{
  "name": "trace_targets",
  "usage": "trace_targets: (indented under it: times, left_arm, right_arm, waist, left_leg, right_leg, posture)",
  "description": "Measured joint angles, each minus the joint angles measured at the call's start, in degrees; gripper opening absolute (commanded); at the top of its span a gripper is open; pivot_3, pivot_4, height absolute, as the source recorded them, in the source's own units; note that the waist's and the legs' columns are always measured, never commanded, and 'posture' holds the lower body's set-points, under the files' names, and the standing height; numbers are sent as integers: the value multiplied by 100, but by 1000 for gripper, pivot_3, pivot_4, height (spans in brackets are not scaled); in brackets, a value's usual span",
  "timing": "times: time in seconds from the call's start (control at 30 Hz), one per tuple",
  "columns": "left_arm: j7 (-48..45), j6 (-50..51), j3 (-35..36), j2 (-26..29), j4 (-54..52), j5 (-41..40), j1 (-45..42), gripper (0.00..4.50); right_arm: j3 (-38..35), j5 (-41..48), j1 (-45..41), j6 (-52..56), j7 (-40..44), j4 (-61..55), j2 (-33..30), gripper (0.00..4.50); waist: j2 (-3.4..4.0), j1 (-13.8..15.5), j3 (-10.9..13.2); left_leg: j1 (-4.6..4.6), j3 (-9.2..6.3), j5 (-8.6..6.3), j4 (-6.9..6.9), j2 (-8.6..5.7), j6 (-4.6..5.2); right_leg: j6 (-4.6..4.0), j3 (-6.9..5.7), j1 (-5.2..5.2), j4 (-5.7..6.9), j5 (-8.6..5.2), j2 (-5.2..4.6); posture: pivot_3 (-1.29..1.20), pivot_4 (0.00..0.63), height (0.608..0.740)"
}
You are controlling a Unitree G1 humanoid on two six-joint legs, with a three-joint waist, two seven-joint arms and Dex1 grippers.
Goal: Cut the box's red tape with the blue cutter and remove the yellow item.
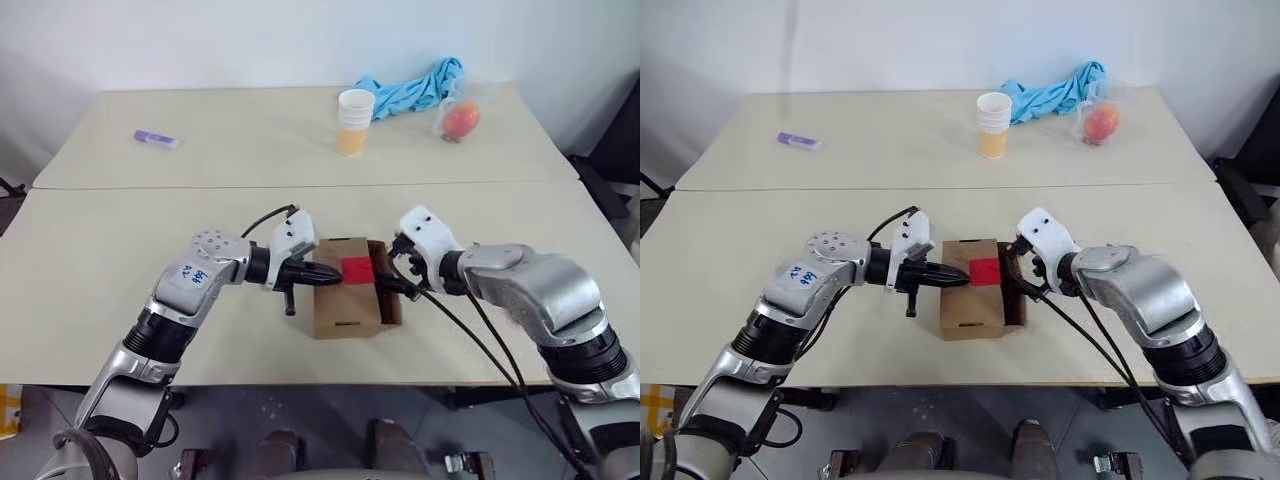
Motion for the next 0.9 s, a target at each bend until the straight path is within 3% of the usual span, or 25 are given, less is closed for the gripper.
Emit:
trace_targets:
  times: [0.27, 0.5, 0.63, 0.77, 0.9]
  left_arm:
    - [50, 7, -53, 16, -66, 116, 2, 0]
    - [92, 44, -56, 12, -157, 139, 15, 0]
    - [101, 44, -59, 16, -191, 139, 31, 0]
    - [87, 40, -46, 73, -213, 138, 72, 0]
    - [48, 39, -3, 108, -195, 138, 74, 0]
  right_arm:
    - [169, -683, 423, -772, 75, 45, -400, 4451]
    - [-320, -691, 831, -902, 119, 2, -103, 4451]
    - [-1144, -141, 986, -687, 645, 56, -210, 4451]
    - [-2345, 1045, 1034, -113, 1915, 729, -608, 4451]
    - [-2362, 1404, 1093, 27, 2591, 1593, -710, 4451]
  waist:
    - [0, 18, 0]
    - [-4, 58, -3]
    - [-4, 72, -3]
    - [-6, 71, -2]
    - [-5, 31, -2]
  left_leg:
    - [2, 1, 0, -1, 3, 0]
    - [4, 1, 0, 0, 4, -1]
    - [1, 1, 0, -2, 4, 0]
    - [4, 0, 0, -6, 9, 0]
    - [9, 8, 0, -7, 14, -1]
  right_leg:
    - [0, 0, 0, -5, 0, 2]
    - [0, 0, 1, -6, 0, 4]
    - [0, 0, 2, -9, 0, 4]
    - [0, -3, 9, -21, 0, 7]
    - [0, 0, 9, -20, 0, 8]
  posture:
    - [0, 150, 740]
    - [0, 150, 740]
    - [0, 150, 740]
    - [0, 150, 740]
    - [0, 150, 740]
